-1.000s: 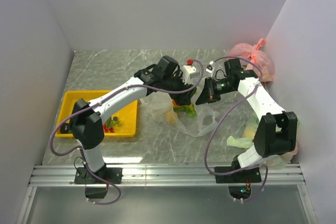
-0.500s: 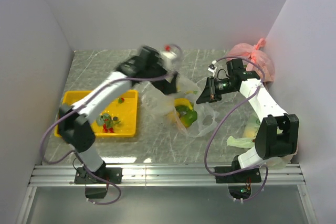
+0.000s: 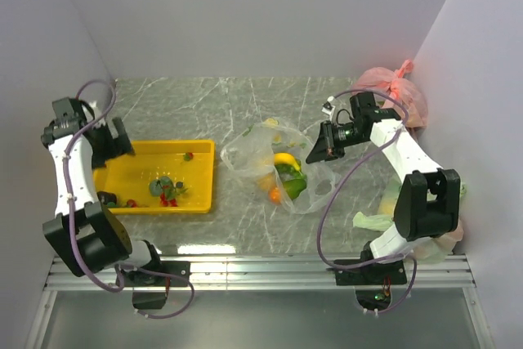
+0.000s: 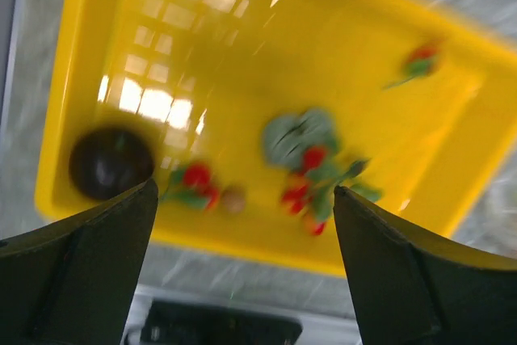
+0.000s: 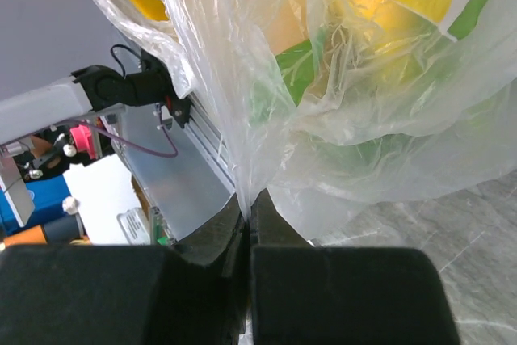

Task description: Place the fake fruits into the plastic bag and tie a complex knot

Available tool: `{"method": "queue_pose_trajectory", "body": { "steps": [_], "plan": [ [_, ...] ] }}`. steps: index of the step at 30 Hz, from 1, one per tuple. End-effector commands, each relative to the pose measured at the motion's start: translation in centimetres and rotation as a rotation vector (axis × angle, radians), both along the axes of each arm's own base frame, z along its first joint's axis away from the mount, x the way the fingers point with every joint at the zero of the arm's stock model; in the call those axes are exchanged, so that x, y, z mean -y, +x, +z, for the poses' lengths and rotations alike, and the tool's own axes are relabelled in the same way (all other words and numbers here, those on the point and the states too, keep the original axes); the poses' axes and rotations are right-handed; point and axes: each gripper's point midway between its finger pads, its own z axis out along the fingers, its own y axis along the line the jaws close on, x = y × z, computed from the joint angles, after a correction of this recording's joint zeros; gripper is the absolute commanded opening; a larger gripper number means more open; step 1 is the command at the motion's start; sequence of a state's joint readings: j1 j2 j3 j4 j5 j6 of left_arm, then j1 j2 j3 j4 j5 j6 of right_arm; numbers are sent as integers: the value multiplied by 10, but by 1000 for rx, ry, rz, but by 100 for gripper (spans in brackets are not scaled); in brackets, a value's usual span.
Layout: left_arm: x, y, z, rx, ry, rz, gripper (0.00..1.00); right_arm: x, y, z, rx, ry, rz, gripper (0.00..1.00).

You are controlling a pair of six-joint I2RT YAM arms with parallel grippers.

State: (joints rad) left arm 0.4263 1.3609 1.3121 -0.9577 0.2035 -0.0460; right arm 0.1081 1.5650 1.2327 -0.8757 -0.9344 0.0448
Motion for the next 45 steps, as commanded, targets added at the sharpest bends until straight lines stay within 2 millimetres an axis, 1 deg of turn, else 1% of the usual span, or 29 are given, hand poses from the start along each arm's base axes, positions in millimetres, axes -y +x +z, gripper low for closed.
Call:
{"method": "queue_pose_trajectory", "body": {
  "steps": [1, 3, 6, 7, 8, 9, 10, 11, 13, 15, 19, 21, 23, 26, 30, 34, 38, 41, 44, 45],
  "plan": [
    [-16, -41, -1, -66, 82, 109, 94, 1, 11, 10, 44, 4, 18, 0],
    [-26, -43, -2, -87, 121, 138, 93, 0, 14, 10, 35, 5, 18, 0],
    [-32, -45, -16, -164, 130, 117, 90, 0, 18, 10, 54, 5, 38, 0],
    [-34, -47, -26, -214, 133, 71, 90, 0, 19, 10, 56, 3, 43, 0],
    [-32, -53, -34, -260, 122, 49, 90, 0, 22, 11, 58, 3, 44, 0],
    [-31, -57, -41, -288, 118, 28, 91, 0, 22, 11, 58, 2, 45, 0],
    [-32, -60, -49, -321, 126, -31, 91, 0, 23, 11, 60, 0, 49, 0],
    [-28, -65, -57, -346, 114, -60, 91, 0, 24, 12, 64, 0, 51, 0],
    [-28, -70, -64, -364, 130, -123, 94, 1, 25, 12, 68, -5, 52, 0],
    [-28, -78, -72, -396, 137, -146, 94, 1, 26, 13, 72, -8, 53, 0],
    [-28, -83, -82, -420, 142, -189, 94, 1, 25, 12, 70, -12, 53, 0],
    [-35, -92, -88, -470, 182, -179, 94, 1, 24, 12, 67, -11, 51, 0],
    [-37, -100, -96, -507, 191, -191, 94, 2, 24, 12, 66, -12, 52, 0],
    [-42, -106, -102, -536, 224, -204, 96, 2, 24, 11, 67, -13, 50, 0],
    [-49, -104, -108, -548, 245, -212, 98, 2, 23, 11, 64, -13, 46, 0],
    [-56, -106, -125, -591, 266, -228, 98, 2, 22, 10, 59, -12, 42, 0],
    [-64, -97, -130, -578, 294, -232, 98, 2, 21, 11, 61, -16, 40, 0],
    [-66, -94, -137, -588, 291, -239, 97, 2, 20, 10, 59, -17, 38, 0],
    [-67, -85, -143, -576, 281, -247, 95, 3, 20, 10, 57, -19, 35, 0],
    [-66, -83, -148, -579, 265, -249, 95, 3, 21, 11, 61, -20, 34, 0]
  ]
}}
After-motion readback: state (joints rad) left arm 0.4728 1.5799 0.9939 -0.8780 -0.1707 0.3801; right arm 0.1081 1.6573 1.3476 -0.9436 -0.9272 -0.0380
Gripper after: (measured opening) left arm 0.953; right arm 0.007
